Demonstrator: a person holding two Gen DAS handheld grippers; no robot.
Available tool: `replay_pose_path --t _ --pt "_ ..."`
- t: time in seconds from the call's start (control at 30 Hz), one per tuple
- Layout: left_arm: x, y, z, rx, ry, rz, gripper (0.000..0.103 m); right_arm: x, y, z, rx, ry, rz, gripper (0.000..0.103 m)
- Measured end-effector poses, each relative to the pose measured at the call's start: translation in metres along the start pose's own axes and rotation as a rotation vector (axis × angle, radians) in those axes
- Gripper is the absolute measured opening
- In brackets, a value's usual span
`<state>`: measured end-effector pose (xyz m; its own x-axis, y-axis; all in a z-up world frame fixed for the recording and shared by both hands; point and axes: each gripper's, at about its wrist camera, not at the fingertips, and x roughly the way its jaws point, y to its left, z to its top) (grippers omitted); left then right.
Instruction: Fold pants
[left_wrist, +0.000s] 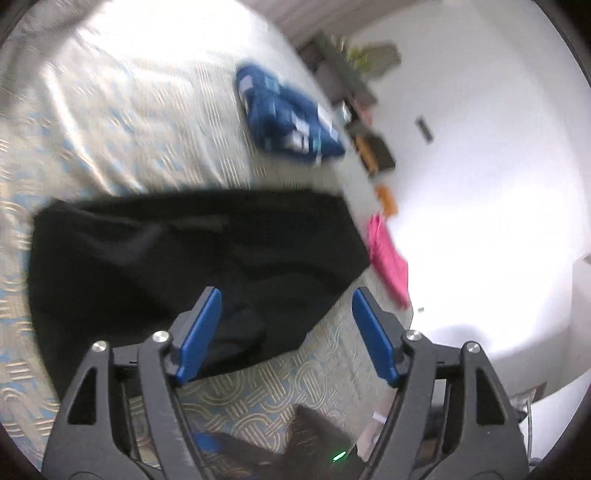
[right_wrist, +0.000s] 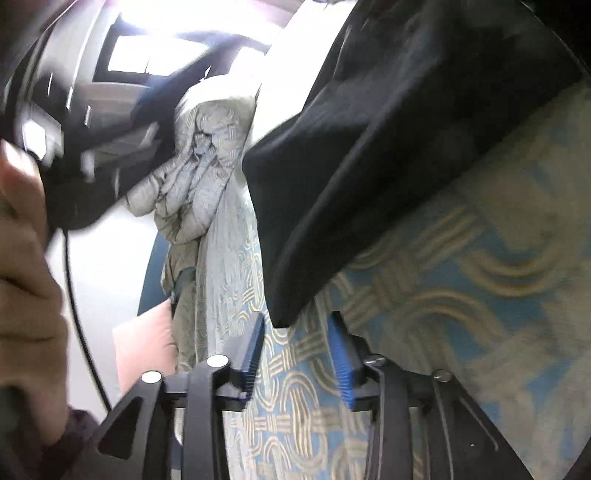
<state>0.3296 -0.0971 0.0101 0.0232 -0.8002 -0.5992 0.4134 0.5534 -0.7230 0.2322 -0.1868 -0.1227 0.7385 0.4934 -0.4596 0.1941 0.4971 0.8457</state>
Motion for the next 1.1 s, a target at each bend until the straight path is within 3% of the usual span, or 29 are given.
replay_pose_path --t 0.17,0.33,0.4,0.6,0.77,0.87,0.93,1.0,1.03,1.1 --pt "-0.055 0.040 -0.014 -0.062 -0.146 0.025 0.074 -0.056 -0.002 0.016 -0.080 -0.046 -0.029 0.043" --pt "-0.052 0.085 -0.037 -0.092 -0.179 0.159 0.074 -0.096 0.002 0.053 -0.199 -0.124 -0.112 0.043" --pt "-0.044 0.100 -0.042 -0.111 -0.177 0.170 0.074 -0.096 0.007 0.082 -0.252 -0.113 -0.164 0.043" --pt "-0.010 0.130 -0.042 -0.180 -0.232 0.171 0.074 -0.046 0.014 0.155 -0.478 0.113 -0.310 0.047" --pt "0.012 0.132 -0.036 -0.143 -0.247 0.385 0.074 0.000 0.016 0.179 -0.618 0.154 -0.469 0.049" --pt "0.020 0.130 -0.033 -0.117 -0.251 0.438 0.074 0.015 0.017 0.185 -0.654 0.157 -0.495 0.052" --pt "0.028 0.131 -0.031 -0.121 -0.235 0.518 0.074 0.024 0.022 0.186 -0.677 0.158 -0.488 0.055" --pt "0.031 0.135 -0.031 -0.134 -0.229 0.539 0.074 0.031 0.023 0.188 -0.681 0.157 -0.489 0.048" --pt "0.032 0.135 -0.031 -0.142 -0.238 0.540 0.074 0.032 0.023 0.189 -0.683 0.157 -0.484 0.018" --pt "0.031 0.133 -0.030 -0.154 -0.249 0.540 0.074 0.037 0.023 0.194 -0.652 0.173 -0.444 0.010"
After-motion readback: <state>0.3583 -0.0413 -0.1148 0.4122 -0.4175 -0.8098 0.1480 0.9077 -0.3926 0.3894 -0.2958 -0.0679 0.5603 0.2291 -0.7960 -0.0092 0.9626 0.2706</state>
